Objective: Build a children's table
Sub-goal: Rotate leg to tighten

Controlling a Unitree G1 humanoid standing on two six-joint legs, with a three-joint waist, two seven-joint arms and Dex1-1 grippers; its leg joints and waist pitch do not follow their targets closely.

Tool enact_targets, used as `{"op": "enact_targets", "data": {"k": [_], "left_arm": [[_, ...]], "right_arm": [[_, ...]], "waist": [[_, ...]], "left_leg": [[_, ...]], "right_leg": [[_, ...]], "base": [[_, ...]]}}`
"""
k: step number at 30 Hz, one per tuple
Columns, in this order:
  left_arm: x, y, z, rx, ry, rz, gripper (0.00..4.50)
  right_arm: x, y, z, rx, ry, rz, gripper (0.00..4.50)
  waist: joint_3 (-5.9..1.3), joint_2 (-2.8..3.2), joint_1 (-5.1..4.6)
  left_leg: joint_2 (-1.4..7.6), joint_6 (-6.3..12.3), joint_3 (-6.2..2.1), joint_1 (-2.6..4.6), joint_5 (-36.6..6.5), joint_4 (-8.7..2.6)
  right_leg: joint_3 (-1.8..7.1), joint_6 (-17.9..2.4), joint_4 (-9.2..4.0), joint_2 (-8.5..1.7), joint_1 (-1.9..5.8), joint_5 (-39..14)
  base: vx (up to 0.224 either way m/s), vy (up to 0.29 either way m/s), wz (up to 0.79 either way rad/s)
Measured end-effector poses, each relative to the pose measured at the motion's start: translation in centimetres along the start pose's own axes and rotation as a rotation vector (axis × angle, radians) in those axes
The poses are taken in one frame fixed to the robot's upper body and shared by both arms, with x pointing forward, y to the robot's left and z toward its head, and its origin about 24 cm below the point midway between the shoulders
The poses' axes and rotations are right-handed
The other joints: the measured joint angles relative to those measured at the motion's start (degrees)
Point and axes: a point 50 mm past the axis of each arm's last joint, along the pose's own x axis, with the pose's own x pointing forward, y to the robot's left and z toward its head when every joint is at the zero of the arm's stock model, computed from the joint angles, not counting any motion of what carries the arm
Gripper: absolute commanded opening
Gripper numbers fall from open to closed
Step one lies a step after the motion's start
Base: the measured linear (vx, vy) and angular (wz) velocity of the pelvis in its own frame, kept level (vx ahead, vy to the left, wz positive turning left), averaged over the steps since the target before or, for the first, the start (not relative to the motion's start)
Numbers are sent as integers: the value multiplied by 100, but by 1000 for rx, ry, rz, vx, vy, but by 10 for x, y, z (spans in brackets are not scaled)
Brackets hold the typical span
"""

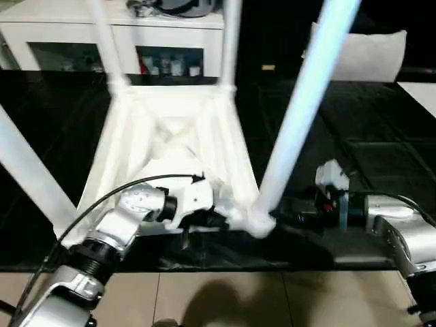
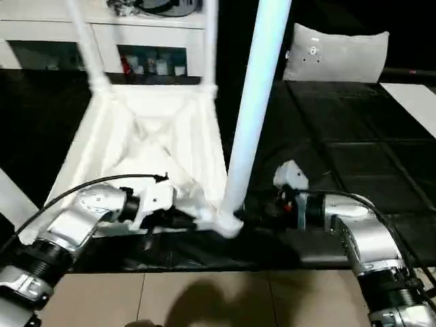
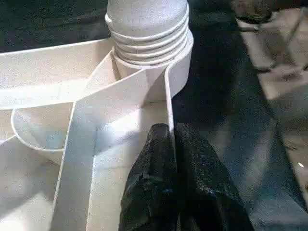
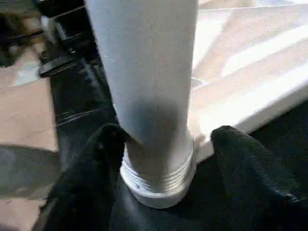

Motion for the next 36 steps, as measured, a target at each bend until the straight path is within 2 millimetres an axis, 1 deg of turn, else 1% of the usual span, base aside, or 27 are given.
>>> {"op": "enact_targets", "data": {"k": [1,3,4,5,6,7,8,11,16,19,22,25,26,28,29,30,31,33,34,35,36], "left_arm": [[0,0,0,5,1,-11,0],[1,-1,1,13,5,-32,0],[2,-1,1,15,6,-38,0],[2,-1,2,18,6,-43,0],[2,-1,2,18,7,-45,0],[2,-1,2,19,7,-48,0],[2,-1,1,20,6,-51,0],[2,-1,1,20,7,-55,0],[2,-1,2,17,4,-56,0],[5,0,2,0,-4,-51,0],[7,1,2,-43,-9,-20,0],[11,4,1,-105,-9,41,0],[12,6,0,-127,0,81,0],[14,9,-1,-154,7,130,0],[16,12,-1,-189,8,188,0],[20,15,0,-212,11,233,0],[23,18,1,-225,15,266,0],[32,20,5,-264,4,327,0],[36,22,7,-276,3,348,0],[40,23,10,-289,-2,374,0],[42,24,12,-295,-7,388,0]], "right_arm": [[2,2,0,-1,5,25,284],[6,5,-2,1,16,73,265],[7,4,-1,3,17,83,253],[7,4,0,-1,19,93,253],[8,4,0,-1,19,96,233],[7,4,0,1,20,95,233],[8,4,-1,3,19,95,220],[8,3,-1,4,18,96,196],[8,3,-1,9,16,97,191],[8,4,-3,41,0,86,190],[9,6,-7,93,-32,33,189],[16,5,-7,123,-42,-75,189],[23,5,-7,137,-51,-136,189],[32,3,-6,169,-68,-228,189],[41,-1,-4,216,-88,-321,189],[48,-4,-2,249,-99,-399,189],[52,-8,0,263,-95,-461,189],[61,-13,5,298,-101,-561,189],[63,-14,6,306,-107,-594,189],[64,-15,6,316,-125,-633,223],[64,-16,6,322,-138,-655,223]], "waist": [[-2,-6,21],[-8,-24,63],[-10,-26,69],[-11,-31,69],[-15,-40,72],[-16,-47,74],[-17,-52,74],[-17,-52,76],[-17,-51,85],[-18,-51,93],[-20,-47,92],[-21,-44,32],[-20,-45,-4],[-20,-27,-142],[-19,-25,-252],[-17,-22,-323],[-12,-3,-404],[21,64,-556],[38,91,-586],[50,113,-609],[58,122,-612]], "left_leg": [[0,0,0,1,0,1],[0,0,0,1,0,2],[0,0,0,1,0,4],[0,0,0,0,0,5],[0,0,0,0,0,5],[0,-1,0,0,0,4],[0,0,0,0,0,4],[0,-1,0,0,0,3],[0,-1,0,0,0,3],[0,-1,0,2,0,4],[1,-2,0,15,2,7],[1,-6,0,62,5,10],[2,-7,0,86,5,11],[0,-7,-14,103,5,14],[-2,-7,-36,101,4,21],[-2,-8,-60,97,4,30],[-1,-8,-106,88,4,44],[8,-10,-208,87,3,45],[13,-10,-238,84,2,44],[12,-10,-235,83,2,36],[-2,-10,-230,85,2,38]], "right_leg": [[0,0,1,0,0,0],[0,0,3,0,0,0],[0,0,4,-1,2,0],[0,-1,3,-2,2,1],[0,-1,3,-2,3,1],[0,-1,3,-2,3,1],[0,-1,3,-2,3,1],[-1,-3,4,-2,2,2],[-1,-4,4,-2,2,2],[-1,-5,5,-2,4,3],[-1,-4,7,-3,18,3],[0,1,5,-4,53,0],[-3,4,2,-3,71,-2],[-25,17,-24,-5,88,-10],[-45,22,-38,-7,96,-15],[-70,22,-55,-7,100,-15],[-127,22,-94,-11,119,-15],[-270,22,-227,-13,198,-17],[-319,24,-278,-14,233,-23],[-306,21,-274,-14,235,-26],[-287,21,-261,-19,225,-26]], "base": [[0,0,0],[0,0,0],[0,0,0],[0,0,0],[0,0,0],[0,0,0],[0,0,0],[0,0,0],[0,0,0],[0,0,0],[0,0,0],[0,0,0],[0,0,0],[0,0,0],[0,0,0],[0,0,0],[0,0,0],[0,0,0],[0,0,0],[0,0,0],[0,0,0]]}}
